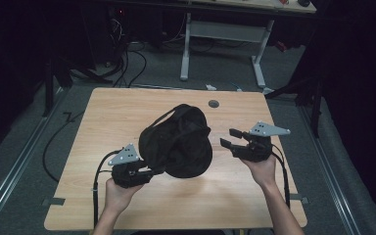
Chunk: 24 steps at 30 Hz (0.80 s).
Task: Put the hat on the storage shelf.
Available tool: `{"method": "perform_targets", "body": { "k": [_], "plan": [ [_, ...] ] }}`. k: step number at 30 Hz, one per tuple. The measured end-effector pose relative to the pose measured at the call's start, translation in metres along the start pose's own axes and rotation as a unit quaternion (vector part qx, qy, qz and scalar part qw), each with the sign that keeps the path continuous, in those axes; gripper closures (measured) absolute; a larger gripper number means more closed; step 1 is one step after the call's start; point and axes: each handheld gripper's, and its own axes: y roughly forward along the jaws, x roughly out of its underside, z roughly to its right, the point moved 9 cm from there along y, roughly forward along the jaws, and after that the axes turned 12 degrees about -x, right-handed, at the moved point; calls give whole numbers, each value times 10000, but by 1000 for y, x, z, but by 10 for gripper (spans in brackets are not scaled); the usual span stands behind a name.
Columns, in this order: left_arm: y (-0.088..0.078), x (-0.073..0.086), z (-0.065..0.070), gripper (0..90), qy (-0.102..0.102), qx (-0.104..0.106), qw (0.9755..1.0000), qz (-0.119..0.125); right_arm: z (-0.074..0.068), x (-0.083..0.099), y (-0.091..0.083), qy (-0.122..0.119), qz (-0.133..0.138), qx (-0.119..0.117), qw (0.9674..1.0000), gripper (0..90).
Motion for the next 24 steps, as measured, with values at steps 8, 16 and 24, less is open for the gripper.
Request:
{"method": "perform_targets", "body": {
  "k": [8, 16, 24],
  "plan": [
    [1, -7, -6, 689, -162, -152, 9997, 78, 11, 65, 6, 324, -531, 511, 9968, 440],
    [2, -19, -7, 688, -161, -264, 9994, 166, 27, 126, 11, 630, -898, 1038, 9885, 429],
    [5, -34, -11, 688, -179, -468, 9982, 317, 39, 148, 13, 582, -1163, 1519, 9798, 440]
  ]
}}
